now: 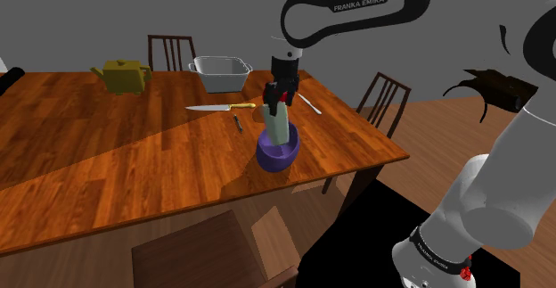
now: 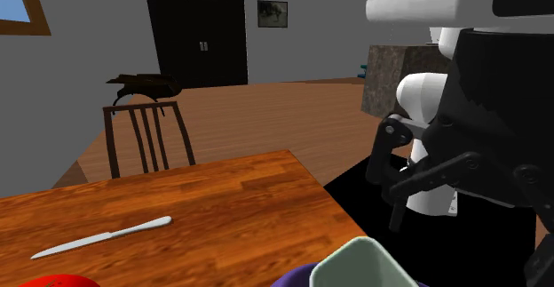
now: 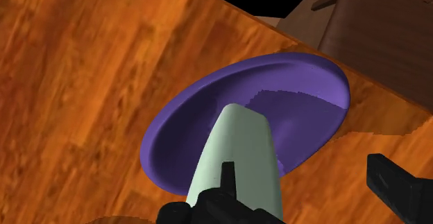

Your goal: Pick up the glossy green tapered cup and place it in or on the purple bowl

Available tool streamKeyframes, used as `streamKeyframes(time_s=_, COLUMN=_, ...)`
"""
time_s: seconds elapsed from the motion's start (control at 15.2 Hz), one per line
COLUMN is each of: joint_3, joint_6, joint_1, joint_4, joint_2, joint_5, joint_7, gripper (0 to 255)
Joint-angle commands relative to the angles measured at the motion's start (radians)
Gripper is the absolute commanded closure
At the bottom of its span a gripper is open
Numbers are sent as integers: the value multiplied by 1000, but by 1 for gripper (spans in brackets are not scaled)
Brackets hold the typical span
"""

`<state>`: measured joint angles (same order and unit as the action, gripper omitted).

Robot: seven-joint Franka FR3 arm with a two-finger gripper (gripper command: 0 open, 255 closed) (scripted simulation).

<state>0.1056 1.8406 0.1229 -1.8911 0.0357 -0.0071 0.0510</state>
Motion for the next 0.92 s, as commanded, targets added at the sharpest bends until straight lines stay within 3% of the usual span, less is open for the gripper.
streamKeyframes(time_s=0.0, joint_3=0, joint_6=0, joint_1=0, joint_4=0, joint_2=0, joint_5=0, joint_7=0, gripper=0)
streamKeyframes(time_s=0.33, joint_3=0, joint_6=-128, joint_1=0, joint_4=128, joint_2=1, joint_5=0, joint_7=0, gripper=0)
streamKeyframes(time_s=0.86, joint_3=0, joint_6=-128, joint_1=0, joint_4=128, joint_2=1, joint_5=0, joint_7=0, gripper=0)
